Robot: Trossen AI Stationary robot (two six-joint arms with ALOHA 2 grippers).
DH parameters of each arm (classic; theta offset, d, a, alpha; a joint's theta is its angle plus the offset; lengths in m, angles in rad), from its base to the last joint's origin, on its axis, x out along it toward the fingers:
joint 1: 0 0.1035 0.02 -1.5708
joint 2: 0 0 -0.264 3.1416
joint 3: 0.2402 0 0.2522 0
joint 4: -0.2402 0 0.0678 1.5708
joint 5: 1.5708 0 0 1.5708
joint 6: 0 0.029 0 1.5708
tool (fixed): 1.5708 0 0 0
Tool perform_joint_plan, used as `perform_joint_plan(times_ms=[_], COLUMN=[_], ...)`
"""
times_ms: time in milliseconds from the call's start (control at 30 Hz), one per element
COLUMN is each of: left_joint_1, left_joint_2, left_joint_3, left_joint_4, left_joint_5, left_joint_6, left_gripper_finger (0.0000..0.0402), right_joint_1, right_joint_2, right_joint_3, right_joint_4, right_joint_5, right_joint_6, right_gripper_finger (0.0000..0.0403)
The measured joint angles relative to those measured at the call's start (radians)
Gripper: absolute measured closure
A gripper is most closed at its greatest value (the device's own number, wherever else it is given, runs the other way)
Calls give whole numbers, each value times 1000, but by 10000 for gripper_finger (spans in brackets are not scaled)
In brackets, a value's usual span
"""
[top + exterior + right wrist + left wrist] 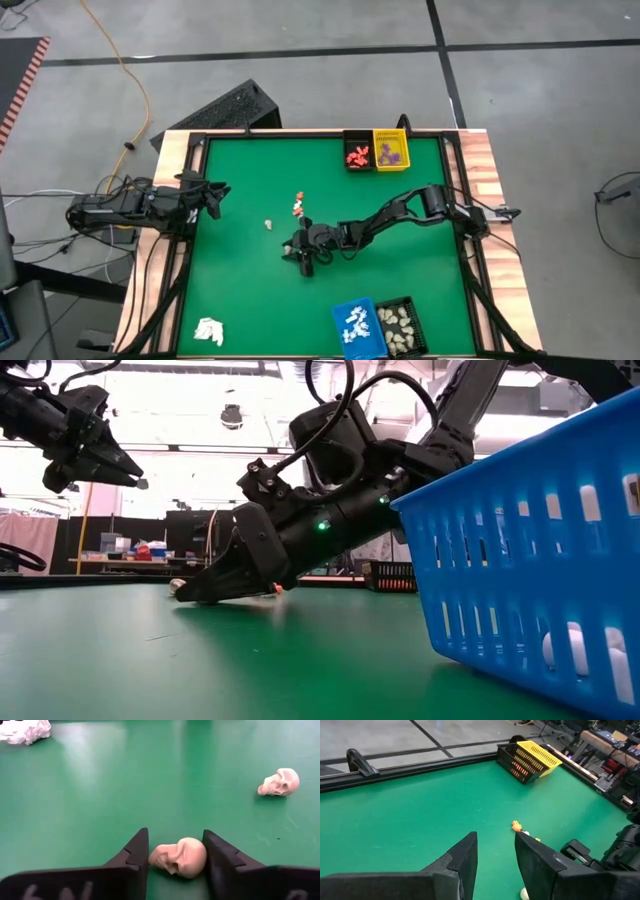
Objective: Sort Halloween decoration
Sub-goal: Put the white skull toy into the bottom black basket
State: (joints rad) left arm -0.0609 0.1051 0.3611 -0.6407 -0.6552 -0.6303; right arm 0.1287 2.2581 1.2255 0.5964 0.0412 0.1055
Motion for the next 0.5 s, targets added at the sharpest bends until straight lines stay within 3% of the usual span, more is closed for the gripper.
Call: perform_joint_plan(times_ms=[167, 500], left_joint_1=[0, 0], left_joint_2=[0, 0], left_joint_3=[0, 0], left_joint_4=[0, 0], left_joint_5=[0, 3], left_joint_6=[0, -2], left_gripper_finger=[281, 281], right_joint_1=[1, 2], right_joint_2=[1, -110], right_joint_3=[-1, -7], right_joint_4=[11, -89], right_joint_5=[0, -17], right_joint_6=[16, 22], right_gripper_finger=[284, 262])
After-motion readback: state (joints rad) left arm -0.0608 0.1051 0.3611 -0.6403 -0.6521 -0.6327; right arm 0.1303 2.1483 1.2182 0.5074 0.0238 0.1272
